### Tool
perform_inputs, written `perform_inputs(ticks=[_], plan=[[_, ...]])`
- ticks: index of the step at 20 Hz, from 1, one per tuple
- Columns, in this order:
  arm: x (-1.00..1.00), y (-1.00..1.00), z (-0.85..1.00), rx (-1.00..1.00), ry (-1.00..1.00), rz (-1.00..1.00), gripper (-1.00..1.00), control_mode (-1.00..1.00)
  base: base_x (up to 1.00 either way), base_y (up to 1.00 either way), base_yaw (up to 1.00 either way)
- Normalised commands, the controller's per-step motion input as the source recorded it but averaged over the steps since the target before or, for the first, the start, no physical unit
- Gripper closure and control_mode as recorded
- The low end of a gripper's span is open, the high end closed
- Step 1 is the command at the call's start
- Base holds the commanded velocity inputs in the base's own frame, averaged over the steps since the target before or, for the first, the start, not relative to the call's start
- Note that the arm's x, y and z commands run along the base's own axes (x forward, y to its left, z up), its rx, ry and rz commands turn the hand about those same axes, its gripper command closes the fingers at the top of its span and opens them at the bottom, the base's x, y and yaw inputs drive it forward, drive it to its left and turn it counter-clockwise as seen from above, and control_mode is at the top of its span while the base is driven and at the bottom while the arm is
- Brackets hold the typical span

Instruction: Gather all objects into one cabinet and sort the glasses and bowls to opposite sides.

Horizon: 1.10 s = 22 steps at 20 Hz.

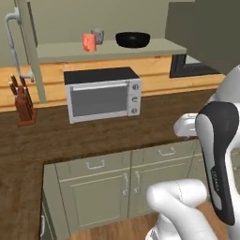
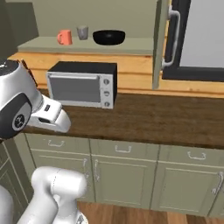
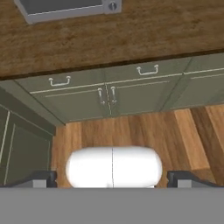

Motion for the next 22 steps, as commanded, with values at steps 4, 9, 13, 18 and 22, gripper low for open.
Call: perform_inputs(ticks=[4,9,13,18,22], plan=[[0.0,0.0,0.0,0.0,0.0,0.0,-1.0,1.0,-0.03,-0.22,-0.53],[0.0,0.0,0.0,0.0,0.0,0.0,-1.0,1.0,0.0,-0.15,-0.78],[0.0,0.0,0.0,0.0,0.0,0.0,-1.0,1.0,0.03,-0.04,-0.83],[0.0,0.0,0.0,0.0,0.0,0.0,-1.0,1.0,0.01,-0.01,-0.86],[0.0,0.0,0.0,0.0,0.0,0.0,-1.0,1.0,0.11,0.0,-0.84]])
